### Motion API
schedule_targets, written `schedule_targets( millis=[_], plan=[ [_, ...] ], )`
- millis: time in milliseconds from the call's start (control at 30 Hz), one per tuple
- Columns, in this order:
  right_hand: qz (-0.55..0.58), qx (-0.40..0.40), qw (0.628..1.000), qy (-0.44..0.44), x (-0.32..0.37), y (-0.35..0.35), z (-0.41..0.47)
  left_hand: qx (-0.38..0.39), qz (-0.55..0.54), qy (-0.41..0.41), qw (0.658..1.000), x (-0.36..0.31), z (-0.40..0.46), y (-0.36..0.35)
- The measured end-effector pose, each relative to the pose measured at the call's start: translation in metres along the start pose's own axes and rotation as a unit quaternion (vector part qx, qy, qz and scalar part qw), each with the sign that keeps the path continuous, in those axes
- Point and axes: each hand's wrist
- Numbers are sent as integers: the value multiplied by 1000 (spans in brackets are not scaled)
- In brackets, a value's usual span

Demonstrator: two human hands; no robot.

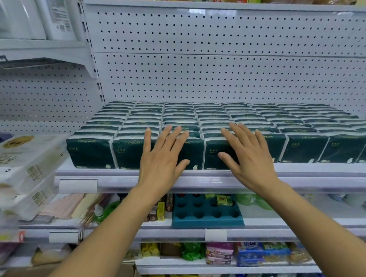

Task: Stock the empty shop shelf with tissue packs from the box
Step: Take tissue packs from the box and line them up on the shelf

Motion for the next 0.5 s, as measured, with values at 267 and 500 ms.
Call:
schedule_targets(
  millis=[267,500],
  plan=[
    [51,-80,993,65,82,34,-55,-37,-107,2,994,11,-102,44],
    [95,70,986,117,181,-7,-113,98,-77,81,989,56,-220,49]
  ],
)
Point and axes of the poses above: each hand's wrist, its own z-axis towards the middle knuckle, its own y-axis out of the back of the hand, x = y × z, and after that the axes turned 9 degrees about -z, right-handed
